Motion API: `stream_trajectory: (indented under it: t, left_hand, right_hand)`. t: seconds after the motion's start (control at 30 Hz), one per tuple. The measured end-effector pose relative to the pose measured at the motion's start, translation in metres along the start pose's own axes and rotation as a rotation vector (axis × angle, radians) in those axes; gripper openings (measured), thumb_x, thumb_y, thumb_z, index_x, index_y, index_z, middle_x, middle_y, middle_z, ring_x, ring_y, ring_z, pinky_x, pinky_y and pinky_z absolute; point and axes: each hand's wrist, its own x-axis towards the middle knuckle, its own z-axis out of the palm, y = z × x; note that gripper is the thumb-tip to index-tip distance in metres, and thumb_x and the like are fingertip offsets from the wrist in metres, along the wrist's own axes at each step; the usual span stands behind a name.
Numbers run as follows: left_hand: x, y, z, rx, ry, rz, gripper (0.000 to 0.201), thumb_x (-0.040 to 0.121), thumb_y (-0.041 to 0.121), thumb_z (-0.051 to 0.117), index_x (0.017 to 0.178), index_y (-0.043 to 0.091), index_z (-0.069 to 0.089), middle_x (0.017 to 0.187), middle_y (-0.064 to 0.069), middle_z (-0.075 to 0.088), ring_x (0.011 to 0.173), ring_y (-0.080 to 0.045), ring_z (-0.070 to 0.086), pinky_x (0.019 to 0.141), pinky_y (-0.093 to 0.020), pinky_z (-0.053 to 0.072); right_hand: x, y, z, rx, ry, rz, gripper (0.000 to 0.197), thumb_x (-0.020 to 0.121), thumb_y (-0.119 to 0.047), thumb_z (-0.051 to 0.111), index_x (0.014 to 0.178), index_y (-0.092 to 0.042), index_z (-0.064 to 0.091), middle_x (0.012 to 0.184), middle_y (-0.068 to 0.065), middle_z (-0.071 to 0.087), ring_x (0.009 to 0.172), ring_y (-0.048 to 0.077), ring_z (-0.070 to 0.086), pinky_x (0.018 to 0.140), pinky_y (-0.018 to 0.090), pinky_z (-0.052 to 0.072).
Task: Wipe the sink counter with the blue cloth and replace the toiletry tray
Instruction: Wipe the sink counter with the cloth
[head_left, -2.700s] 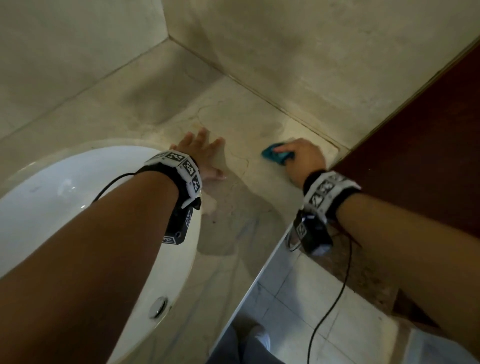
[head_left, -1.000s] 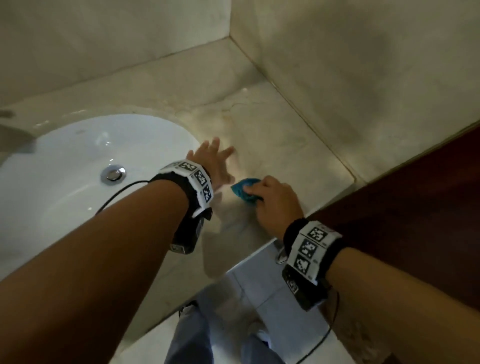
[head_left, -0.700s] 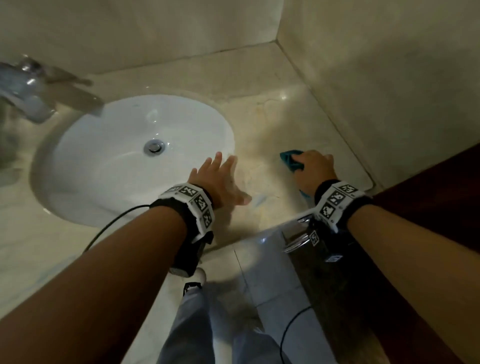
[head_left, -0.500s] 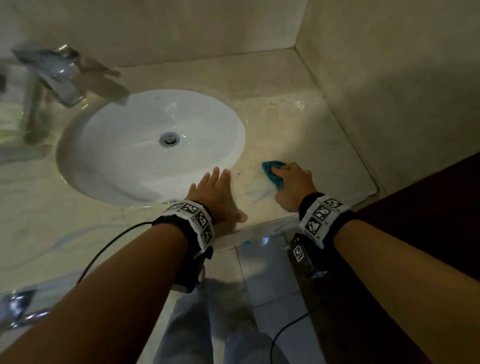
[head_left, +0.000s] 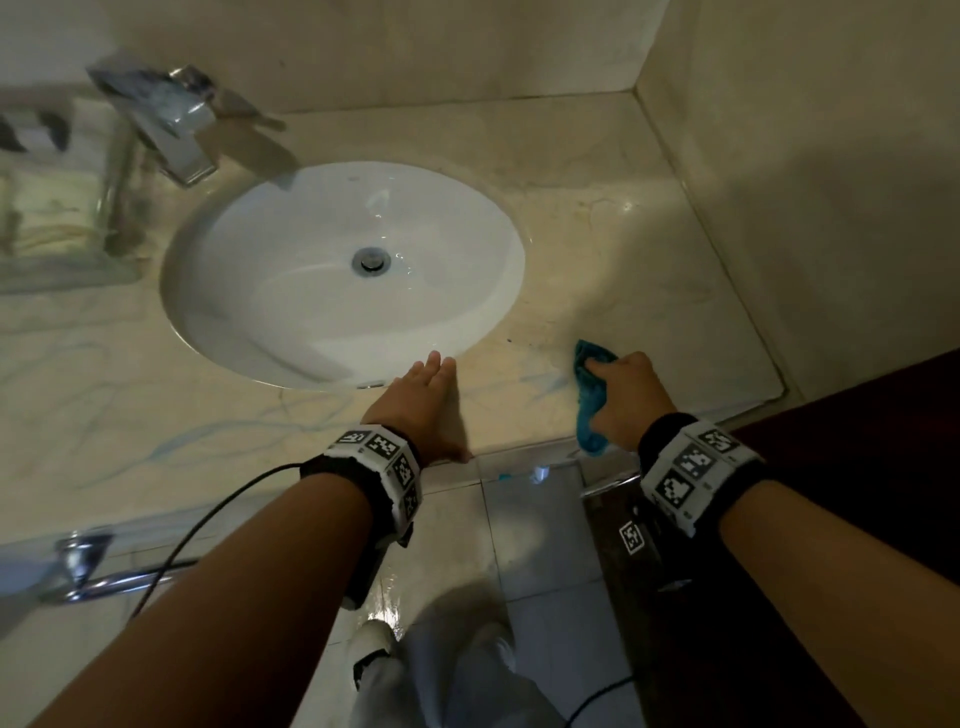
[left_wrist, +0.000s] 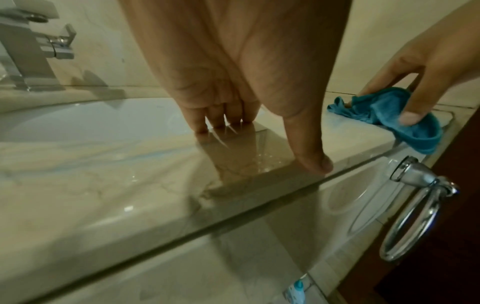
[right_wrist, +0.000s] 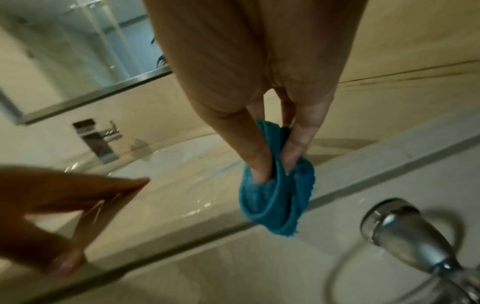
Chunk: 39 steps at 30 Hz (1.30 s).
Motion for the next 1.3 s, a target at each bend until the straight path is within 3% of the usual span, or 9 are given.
stream_trajectory:
  t: [0.23, 0.33, 0.4, 0.47, 0.63, 0.73, 0.83, 1.07, 1.3]
  left_hand:
    - [0.003, -0.001, 0.001, 0.03, 0.005, 0.013, 0.121, 0.07, 0.048, 0.076, 0.151, 0.013, -0.007, 0.16, -0.005, -0.008, 0.148, -0.022, -0.001, 0.118, -0.036, 0.005]
    - [0.004, -0.003, 0.003, 0.031, 0.015, 0.021, 0.121, 0.07, 0.049, 0.076, 0.151, 0.013, -0.006, 0.16, -0.006, -0.008, 0.148, -0.022, -0.002, 0.118, -0.038, 0.005]
    - [0.004, -0.003, 0.003, 0.031, 0.017, 0.022, 0.12, 0.071, 0.048, 0.076, 0.151, 0.013, -0.006, 0.16, -0.006, -0.008, 0.148, -0.023, -0.002, 0.118, -0.039, 0.005]
    - [0.003, -0.003, 0.003, 0.036, 0.02, 0.024, 0.12, 0.071, 0.049, 0.075, 0.151, 0.013, -0.006, 0.16, -0.006, -0.008, 0.148, -0.023, -0.001, 0.118, -0.039, 0.005]
    - [0.004, -0.004, 0.006, 0.055, 0.021, 0.026, 0.12, 0.071, 0.052, 0.074, 0.151, 0.014, -0.007, 0.16, -0.005, -0.009, 0.148, -0.023, -0.002, 0.119, -0.039, 0.006]
    - [0.004, -0.002, 0.005, 0.065, 0.015, 0.019, 0.12, 0.071, 0.053, 0.074, 0.151, 0.013, -0.008, 0.16, -0.005, -0.009, 0.148, -0.024, -0.002, 0.119, -0.04, 0.006]
    - [0.005, -0.002, 0.006, 0.077, 0.022, 0.018, 0.121, 0.071, 0.054, 0.073, 0.151, 0.013, -0.008, 0.16, -0.005, -0.008, 0.147, -0.024, -0.001, 0.119, -0.041, 0.007]
    - [0.004, -0.002, 0.006, 0.061, 0.025, 0.017, 0.12, 0.072, 0.053, 0.073, 0.151, 0.014, -0.007, 0.16, -0.005, -0.008, 0.148, -0.024, -0.001, 0.119, -0.041, 0.007]
    - [0.002, -0.001, 0.005, 0.056, 0.035, 0.016, 0.12, 0.071, 0.051, 0.075, 0.151, 0.013, -0.006, 0.16, -0.006, -0.008, 0.147, -0.025, -0.002, 0.119, -0.042, 0.006]
  right_hand:
    - [0.019, -0.077, 0.012, 0.095, 0.127, -0.035, 0.051, 0.082, -0.011, 0.062, 0.131, -0.016, 0.049, 0.133, 0.019, 0.041, 0.117, 0.034, 0.048, 0.091, 0.031, 0.041]
    - [0.045, -0.109, 0.011, 0.133, 0.117, -0.078, 0.045, 0.081, -0.014, 0.062, 0.126, -0.016, 0.055, 0.132, 0.017, 0.048, 0.117, 0.031, 0.05, 0.089, 0.029, 0.04]
    - [0.057, -0.124, 0.008, 0.142, 0.111, -0.123, 0.028, 0.081, -0.016, 0.062, 0.109, -0.018, 0.061, 0.122, 0.016, 0.056, 0.109, 0.027, 0.054, 0.084, 0.028, 0.04]
    - [0.06, -0.13, 0.002, 0.072, 0.12, -0.172, 0.01, 0.086, -0.019, 0.056, 0.096, -0.015, 0.059, 0.107, 0.013, 0.062, 0.104, 0.026, 0.057, 0.086, 0.03, 0.039]
    - [0.053, -0.08, -0.023, 0.044, 0.314, -0.115, 0.033, 0.084, -0.015, 0.057, 0.115, -0.007, 0.059, 0.119, 0.022, 0.054, 0.107, 0.036, 0.054, 0.087, 0.03, 0.044]
    - [0.04, -0.037, -0.03, -0.056, 0.256, -0.025, 0.042, 0.082, -0.008, 0.054, 0.124, -0.007, 0.054, 0.129, 0.021, 0.044, 0.114, 0.042, 0.048, 0.098, 0.039, 0.043]
    - [0.023, -0.018, -0.02, -0.073, 0.179, 0.006, 0.05, 0.084, -0.006, 0.055, 0.133, -0.011, 0.048, 0.135, 0.02, 0.036, 0.12, 0.041, 0.043, 0.105, 0.037, 0.038]
    - [0.017, -0.056, 0.018, -0.153, 0.165, -0.148, 0.053, 0.087, -0.007, 0.051, 0.138, -0.02, 0.042, 0.137, 0.014, 0.035, 0.121, 0.038, 0.038, 0.104, 0.032, 0.03]
    - [0.007, -0.068, 0.034, -0.063, 0.146, -0.398, 0.039, 0.085, -0.012, 0.058, 0.122, -0.021, 0.06, 0.12, 0.012, 0.055, 0.109, 0.034, 0.053, 0.101, 0.039, 0.041]
